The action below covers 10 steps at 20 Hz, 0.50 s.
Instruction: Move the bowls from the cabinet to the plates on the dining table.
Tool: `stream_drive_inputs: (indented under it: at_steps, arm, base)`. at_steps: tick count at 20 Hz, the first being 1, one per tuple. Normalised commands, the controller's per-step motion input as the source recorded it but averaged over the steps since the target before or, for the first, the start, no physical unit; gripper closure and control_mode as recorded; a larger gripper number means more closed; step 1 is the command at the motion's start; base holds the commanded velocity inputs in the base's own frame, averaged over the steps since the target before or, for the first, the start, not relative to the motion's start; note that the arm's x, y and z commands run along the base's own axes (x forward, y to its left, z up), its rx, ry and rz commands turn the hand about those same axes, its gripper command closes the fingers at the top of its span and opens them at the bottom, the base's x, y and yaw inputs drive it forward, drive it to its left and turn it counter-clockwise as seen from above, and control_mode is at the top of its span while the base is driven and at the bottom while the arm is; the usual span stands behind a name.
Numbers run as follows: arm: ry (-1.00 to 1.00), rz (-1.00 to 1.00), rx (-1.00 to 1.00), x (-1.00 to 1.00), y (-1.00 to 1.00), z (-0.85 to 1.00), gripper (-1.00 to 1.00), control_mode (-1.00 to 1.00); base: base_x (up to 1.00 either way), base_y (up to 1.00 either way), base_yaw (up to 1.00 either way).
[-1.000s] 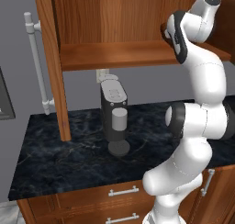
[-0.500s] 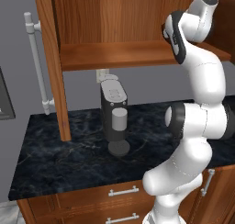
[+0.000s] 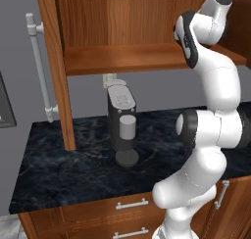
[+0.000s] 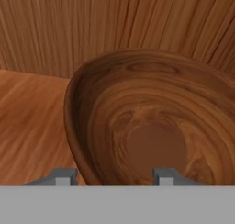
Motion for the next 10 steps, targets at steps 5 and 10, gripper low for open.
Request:
stream_drive_inputs:
  at_steps: [5,10]
  arm:
    - [0.00,0.02,0.00,-0.16,0.00,0.00,1.00,-1.00]
    - [0.00,0.00,0.00,-0.35,0.00,0.00,1.00,-1.00]
  base:
    - [0.00,0.00,0.00]
    - [0.00,0.00,0.00]
